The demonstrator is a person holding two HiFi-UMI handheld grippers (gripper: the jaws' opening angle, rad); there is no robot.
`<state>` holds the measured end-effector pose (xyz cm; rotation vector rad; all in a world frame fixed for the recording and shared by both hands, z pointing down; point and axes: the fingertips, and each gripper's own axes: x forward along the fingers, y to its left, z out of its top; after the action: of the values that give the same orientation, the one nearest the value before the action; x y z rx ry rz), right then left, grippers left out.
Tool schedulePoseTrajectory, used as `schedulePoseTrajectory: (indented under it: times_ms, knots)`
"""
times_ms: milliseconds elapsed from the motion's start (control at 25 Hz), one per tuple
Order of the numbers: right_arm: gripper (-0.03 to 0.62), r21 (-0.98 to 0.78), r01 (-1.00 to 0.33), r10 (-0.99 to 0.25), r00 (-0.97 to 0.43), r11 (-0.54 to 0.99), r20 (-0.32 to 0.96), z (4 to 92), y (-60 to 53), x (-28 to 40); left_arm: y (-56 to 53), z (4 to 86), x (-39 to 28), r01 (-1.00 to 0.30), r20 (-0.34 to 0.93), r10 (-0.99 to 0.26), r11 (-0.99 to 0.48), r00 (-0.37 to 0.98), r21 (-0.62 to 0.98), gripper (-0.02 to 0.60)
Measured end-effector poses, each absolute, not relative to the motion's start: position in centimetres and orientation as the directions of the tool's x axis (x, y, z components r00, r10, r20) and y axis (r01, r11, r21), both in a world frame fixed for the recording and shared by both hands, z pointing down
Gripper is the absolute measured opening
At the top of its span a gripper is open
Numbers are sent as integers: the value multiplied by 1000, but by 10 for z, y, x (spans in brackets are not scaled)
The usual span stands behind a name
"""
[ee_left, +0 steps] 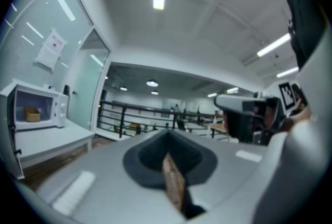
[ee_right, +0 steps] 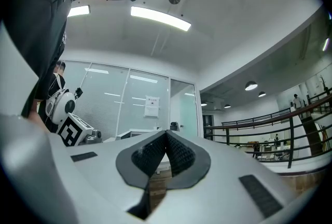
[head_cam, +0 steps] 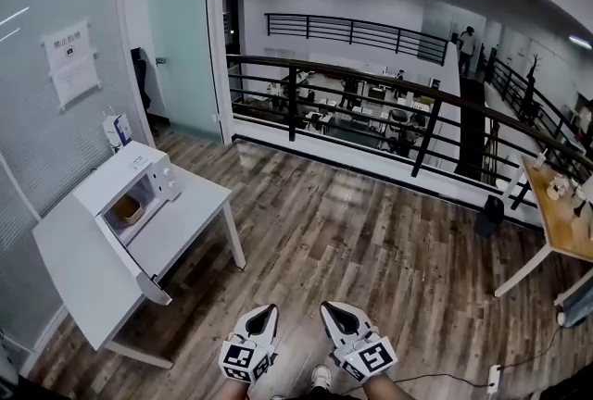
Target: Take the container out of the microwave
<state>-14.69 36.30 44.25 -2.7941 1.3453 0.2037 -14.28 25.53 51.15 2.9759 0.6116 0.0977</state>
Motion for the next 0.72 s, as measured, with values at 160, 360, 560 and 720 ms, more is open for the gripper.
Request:
schedulePoseTrajectory:
  times_ms: [160,360,560,720]
  knots:
    - [-2,25,-798,-792,593,-602,-141,438,372,-107,261,501,-106,364,11,368,-924,930,113,5]
    - [-2,27,-814,-807,570,-580,-156,436,385,-60,269,499,-66,331,7,333,-939,943,94,5]
    - [-2,27,-783,-775,610,-622,-166,436,405,-22,278,503,-41,295,39,299,-952,953,86,5]
    - [-2,17,-788,-778,604,-615,-174,435,409,-4,273,500,-28,242,31,245,-967,969,83,5]
